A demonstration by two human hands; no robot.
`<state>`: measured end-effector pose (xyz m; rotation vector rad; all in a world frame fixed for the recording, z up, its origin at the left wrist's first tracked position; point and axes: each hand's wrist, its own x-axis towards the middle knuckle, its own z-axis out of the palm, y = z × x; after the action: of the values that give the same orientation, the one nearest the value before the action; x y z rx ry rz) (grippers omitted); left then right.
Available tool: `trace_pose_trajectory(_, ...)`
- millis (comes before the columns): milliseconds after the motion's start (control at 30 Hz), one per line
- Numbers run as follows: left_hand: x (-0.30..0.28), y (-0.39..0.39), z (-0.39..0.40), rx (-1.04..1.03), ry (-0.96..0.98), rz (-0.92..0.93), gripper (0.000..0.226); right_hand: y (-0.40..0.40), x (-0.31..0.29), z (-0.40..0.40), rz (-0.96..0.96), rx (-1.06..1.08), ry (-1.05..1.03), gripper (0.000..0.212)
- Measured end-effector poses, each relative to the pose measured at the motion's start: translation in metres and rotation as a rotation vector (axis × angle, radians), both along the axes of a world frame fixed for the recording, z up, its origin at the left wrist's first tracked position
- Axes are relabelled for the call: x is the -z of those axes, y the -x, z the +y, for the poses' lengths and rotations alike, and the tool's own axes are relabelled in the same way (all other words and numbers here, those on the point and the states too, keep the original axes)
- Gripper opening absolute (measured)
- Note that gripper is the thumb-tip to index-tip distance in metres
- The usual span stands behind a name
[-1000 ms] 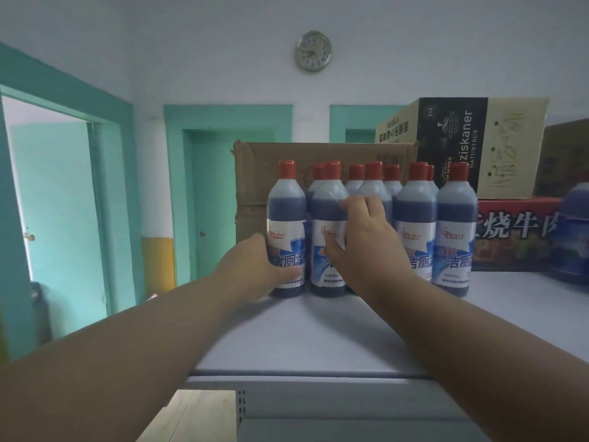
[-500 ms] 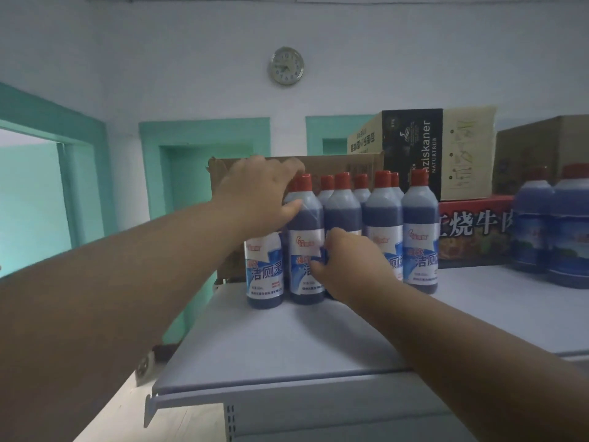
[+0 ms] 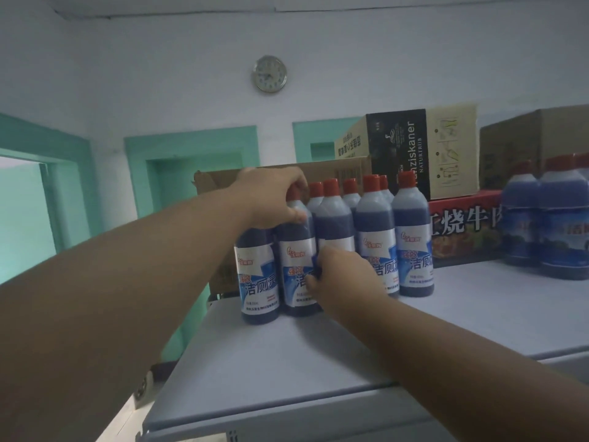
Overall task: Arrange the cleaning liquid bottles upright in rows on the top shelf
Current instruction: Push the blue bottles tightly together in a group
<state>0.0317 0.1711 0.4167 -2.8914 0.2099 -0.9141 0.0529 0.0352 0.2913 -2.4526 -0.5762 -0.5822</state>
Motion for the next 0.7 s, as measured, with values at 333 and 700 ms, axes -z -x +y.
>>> trace_pose_trajectory(333, -0.001, -0.003, 0.008, 0.021, 0.052, 0.046, 0.052, -0.004, -0.001, -0.001, 0.006, -0.037, -0.048, 0.017)
trace_pose_trajectory(700, -0.007, -0.018, -0.02, 0.006, -0.14, -0.062, 0.055, -0.019, -0.027, -0.05, -0.167, 0.074, -0.167, 0.007)
